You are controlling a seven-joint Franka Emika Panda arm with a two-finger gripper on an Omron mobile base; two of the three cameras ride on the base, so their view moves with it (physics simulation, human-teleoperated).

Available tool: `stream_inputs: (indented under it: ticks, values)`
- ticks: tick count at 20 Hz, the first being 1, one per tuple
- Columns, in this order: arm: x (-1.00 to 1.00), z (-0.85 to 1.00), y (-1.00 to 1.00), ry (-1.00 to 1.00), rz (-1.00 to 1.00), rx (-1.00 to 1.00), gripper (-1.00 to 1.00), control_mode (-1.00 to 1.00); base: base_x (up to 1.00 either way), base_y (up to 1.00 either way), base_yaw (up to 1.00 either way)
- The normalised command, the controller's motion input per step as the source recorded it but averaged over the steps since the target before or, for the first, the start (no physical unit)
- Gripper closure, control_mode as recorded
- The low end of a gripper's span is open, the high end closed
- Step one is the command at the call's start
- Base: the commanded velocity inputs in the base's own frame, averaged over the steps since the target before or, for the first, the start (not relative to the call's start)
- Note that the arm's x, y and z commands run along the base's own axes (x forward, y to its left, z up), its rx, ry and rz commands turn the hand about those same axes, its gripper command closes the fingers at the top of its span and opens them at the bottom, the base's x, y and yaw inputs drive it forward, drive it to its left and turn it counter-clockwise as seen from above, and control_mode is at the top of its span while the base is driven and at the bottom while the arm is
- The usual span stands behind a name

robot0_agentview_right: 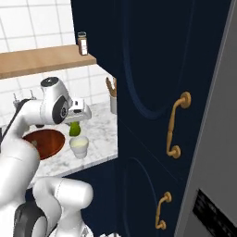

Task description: Grab a lemon wedge from the fridge and one ice cube from the ice bowl, and put them in the glass of lemonade.

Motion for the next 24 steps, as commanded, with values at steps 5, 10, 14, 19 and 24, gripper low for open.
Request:
stream_inputs:
  ticks: [5,10,14,19,24]
  values:
    - [0.75,-0.50,0.48,0.19,0.00,-0.13,1.00,-1.00,0.00,0.00,0.00]
    - [0.28,-0.66,0.02,0.16,0.02,-0.07,1.00,-1.00,0.00,0.00,0.00]
    - [0.29,-0.52,0.00,0.10,0.01,-0.05,1.00,-1.00,0.00,0.00,0.00]
    - [0.34,-0.36,0.00,0.05,0.00,-0.03,1.00,-1.00,0.00,0.00,0.00]
    - [0.27,-0.18,0.00,0.01,0.00,0.00,1.00,-1.00,0.00,0.00,0.00]
